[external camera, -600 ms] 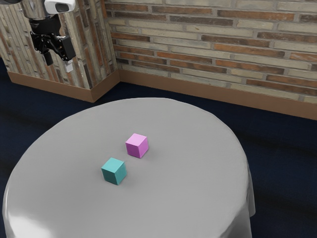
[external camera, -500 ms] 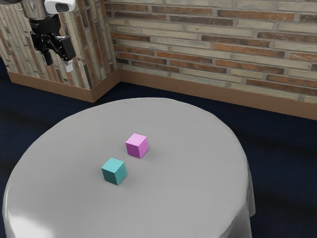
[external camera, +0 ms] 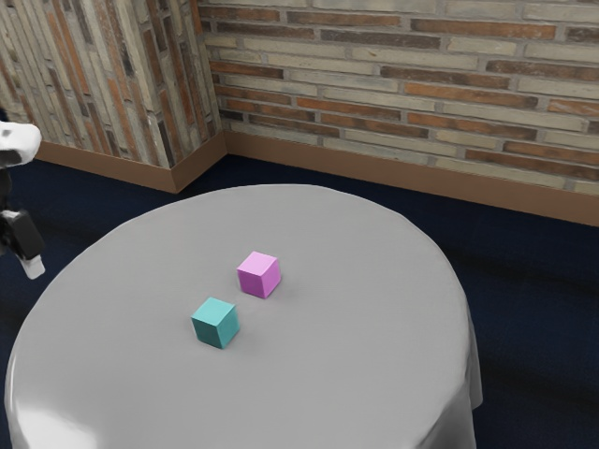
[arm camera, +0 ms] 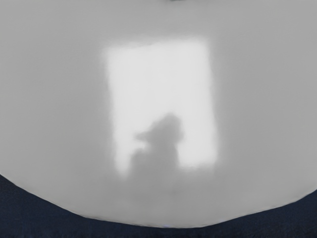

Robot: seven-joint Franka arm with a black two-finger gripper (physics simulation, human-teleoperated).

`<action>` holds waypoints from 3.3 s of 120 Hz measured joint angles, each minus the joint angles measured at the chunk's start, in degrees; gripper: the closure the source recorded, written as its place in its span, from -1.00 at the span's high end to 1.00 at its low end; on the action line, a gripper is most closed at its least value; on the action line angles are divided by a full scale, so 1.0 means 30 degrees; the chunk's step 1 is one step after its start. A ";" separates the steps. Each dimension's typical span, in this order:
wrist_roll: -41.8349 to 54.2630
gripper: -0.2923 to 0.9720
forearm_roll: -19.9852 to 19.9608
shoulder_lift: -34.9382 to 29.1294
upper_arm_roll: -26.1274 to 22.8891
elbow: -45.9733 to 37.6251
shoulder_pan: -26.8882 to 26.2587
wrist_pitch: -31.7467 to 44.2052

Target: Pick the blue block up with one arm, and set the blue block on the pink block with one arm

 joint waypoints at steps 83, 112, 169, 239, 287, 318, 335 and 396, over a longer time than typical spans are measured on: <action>-0.3435 0.54 -0.2669 1.0841 -0.2242 -0.4287 0.0031 1.5895; -0.4013 0.54 -0.3588 1.3333 -0.1662 -0.3487 0.0066 1.7380; -0.2924 0.54 -0.3794 1.6973 -0.1845 -0.0137 0.0210 1.7192; -0.1607 0.54 -0.4237 1.9382 -0.2225 0.1785 -0.0232 1.6777; -0.2027 0.53 -0.3661 2.0260 -0.2201 0.2061 -0.0349 1.6480; -0.2505 0.53 -0.3165 2.0584 -0.2119 0.2293 -0.0349 1.6445; -0.2695 0.53 -0.3057 2.1055 -0.2140 0.2894 -0.0693 1.6458; -0.3114 0.28 -0.3006 2.1202 -0.2090 0.2999 -0.0759 1.6453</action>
